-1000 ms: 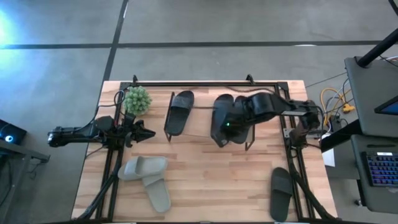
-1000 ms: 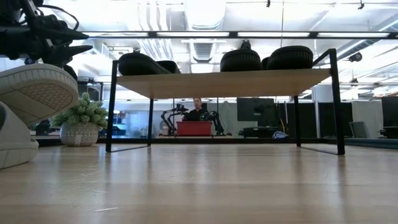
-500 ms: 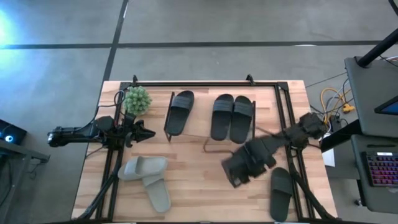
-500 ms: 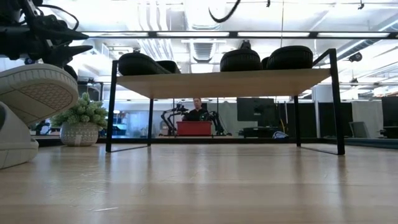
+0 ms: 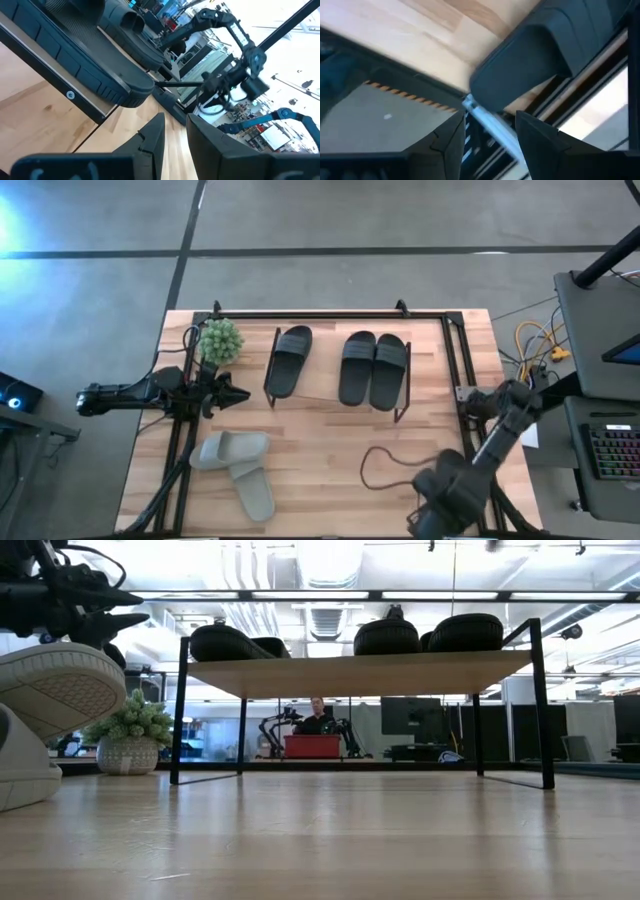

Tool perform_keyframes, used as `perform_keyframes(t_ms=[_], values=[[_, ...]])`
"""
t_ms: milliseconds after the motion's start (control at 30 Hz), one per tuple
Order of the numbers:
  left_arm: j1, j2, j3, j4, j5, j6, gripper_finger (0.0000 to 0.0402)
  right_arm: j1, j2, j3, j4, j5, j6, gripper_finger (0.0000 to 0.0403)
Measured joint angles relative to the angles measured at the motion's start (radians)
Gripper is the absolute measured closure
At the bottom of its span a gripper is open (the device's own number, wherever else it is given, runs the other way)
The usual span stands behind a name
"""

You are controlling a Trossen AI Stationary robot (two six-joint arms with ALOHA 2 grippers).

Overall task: Pick and place slides into the shelf
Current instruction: Put the black slipper on the shelf

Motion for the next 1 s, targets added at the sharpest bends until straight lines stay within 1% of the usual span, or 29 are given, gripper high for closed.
perform_keyframes(t_ms=[133, 300, 400, 500, 667, 767, 867, 1000], values=[[0.0, -0.001, 0.0, 0.001, 0.0, 0.0, 0.0336, 0.048, 0.043, -0.04, -0.005, 0.014, -0.015, 0.0237], [0.0, 0.001, 0.0, 0.0, 0.0, -0.001, 0.0336, 0.082, 0.114, -0.091, -0.076, 0.097, -0.041, 0.024], [0.0, -0.001, 0.0, 0.001, 0.0, -0.001, 0.0336, 0.081, 0.147, -0.104, -0.096, 0.135, -0.126, 0.0239], [0.0, -0.001, 0.0, -0.003, 0.0, -0.001, 0.0336, 0.079, 0.172, -0.117, -0.099, 0.142, -0.234, 0.0234], [0.0, 0.0, 0.0, 0.0, 0.0, -0.001, 0.0336, 0.087, 0.177, -0.141, -0.11, 0.14, -0.325, 0.0225], [0.0, -0.001, 0.0, -0.001, 0.0, -0.001, 0.0336, 0.088, 0.176, -0.148, -0.152, 0.141, -0.382, 0.022], [0.0, 0.0, 0.0, 0.0, 0.0, -0.001, 0.0336, 0.088, 0.172, -0.165, -0.169, 0.156, -0.393, 0.0218], [0.0, 0.0, 0.0, 0.0, 0.0, -0.001, 0.0336, 0.087, 0.163, -0.207, -0.138, 0.157, -0.393, 0.022]])
